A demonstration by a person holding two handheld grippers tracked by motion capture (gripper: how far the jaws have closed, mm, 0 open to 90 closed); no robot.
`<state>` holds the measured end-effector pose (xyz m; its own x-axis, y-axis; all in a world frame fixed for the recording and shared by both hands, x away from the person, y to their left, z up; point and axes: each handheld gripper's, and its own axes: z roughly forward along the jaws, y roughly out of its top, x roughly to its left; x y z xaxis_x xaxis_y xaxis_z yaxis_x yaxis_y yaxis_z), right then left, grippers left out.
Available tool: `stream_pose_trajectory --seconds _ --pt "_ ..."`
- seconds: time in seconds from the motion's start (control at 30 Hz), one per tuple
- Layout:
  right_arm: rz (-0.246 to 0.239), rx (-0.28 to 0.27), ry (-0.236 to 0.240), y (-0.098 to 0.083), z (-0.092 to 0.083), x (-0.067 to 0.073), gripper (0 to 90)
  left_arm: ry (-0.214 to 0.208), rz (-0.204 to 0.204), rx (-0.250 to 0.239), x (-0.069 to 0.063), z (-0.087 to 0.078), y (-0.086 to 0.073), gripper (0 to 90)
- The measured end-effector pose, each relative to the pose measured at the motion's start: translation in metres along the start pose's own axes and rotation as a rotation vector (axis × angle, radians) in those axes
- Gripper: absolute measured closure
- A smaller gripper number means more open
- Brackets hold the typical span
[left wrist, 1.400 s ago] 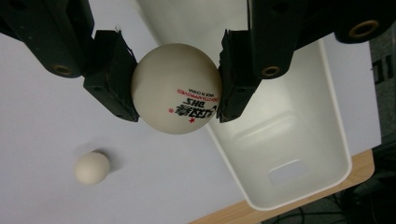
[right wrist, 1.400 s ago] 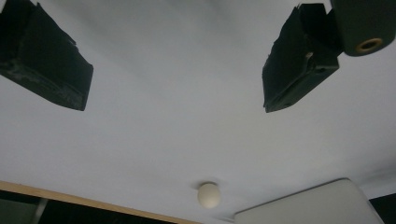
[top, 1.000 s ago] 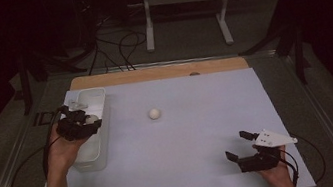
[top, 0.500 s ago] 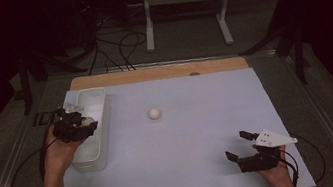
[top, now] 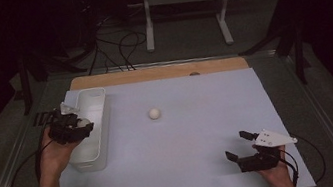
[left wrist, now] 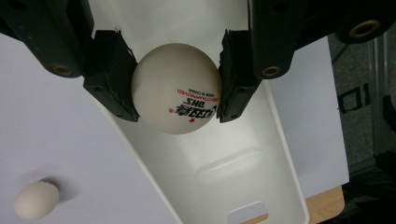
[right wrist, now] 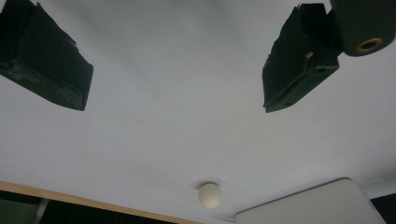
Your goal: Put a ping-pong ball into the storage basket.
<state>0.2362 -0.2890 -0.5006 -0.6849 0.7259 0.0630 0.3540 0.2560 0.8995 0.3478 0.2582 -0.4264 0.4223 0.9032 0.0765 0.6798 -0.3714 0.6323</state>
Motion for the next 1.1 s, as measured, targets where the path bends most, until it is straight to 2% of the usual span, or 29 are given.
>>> stream_pose_trajectory --seconds 0.53,0.57,0.6,0.63,0.67,0.73,0.8,1.1 --pt "0.0 0.002 -0.002 -0.0002 0.0 -0.0004 8.3 -0.009 -0.01 -0.003 0.003 -0.0012 -0.0019 49.7" --pt "0.0 0.002 -0.002 -0.0002 0.0 -0.0004 8.3 -0.009 -0.01 -0.003 0.003 -0.0012 -0.0019 47.0" --pt "0.001 0.002 -0.002 -0.0001 -0.0002 -0.0004 8.3 -0.023 -0.028 -0.019 0.0034 -0.0018 -0.0025 36.4" --pt "0.001 0.002 -0.002 -0.0001 -0.0002 -0.0004 8.3 -0.023 -0.028 -0.019 0.0034 -0.0018 -0.0025 29.5" --pt "-0.001 0.002 -0.002 -0.0002 -0.0003 -0.0006 8.2 -0.025 -0.047 -0.033 0.0038 -0.0025 -0.0022 14.3" --pt "0.0 0.001 -0.002 -0.0002 -0.0003 -0.0006 8.2 -0.017 -0.057 -0.028 0.0044 -0.0025 -0.0018 5.1" --pt "0.001 0.001 -0.002 -0.0001 -0.0003 -0.0005 8.2 -0.023 -0.059 -0.026 0.005 -0.0025 -0.002 1.8" --pt "0.001 -0.001 -0.002 -0.0002 -0.0001 -0.0009 8.3 -0.025 -0.05 -0.033 0.0035 -0.0024 -0.0012 1.0"
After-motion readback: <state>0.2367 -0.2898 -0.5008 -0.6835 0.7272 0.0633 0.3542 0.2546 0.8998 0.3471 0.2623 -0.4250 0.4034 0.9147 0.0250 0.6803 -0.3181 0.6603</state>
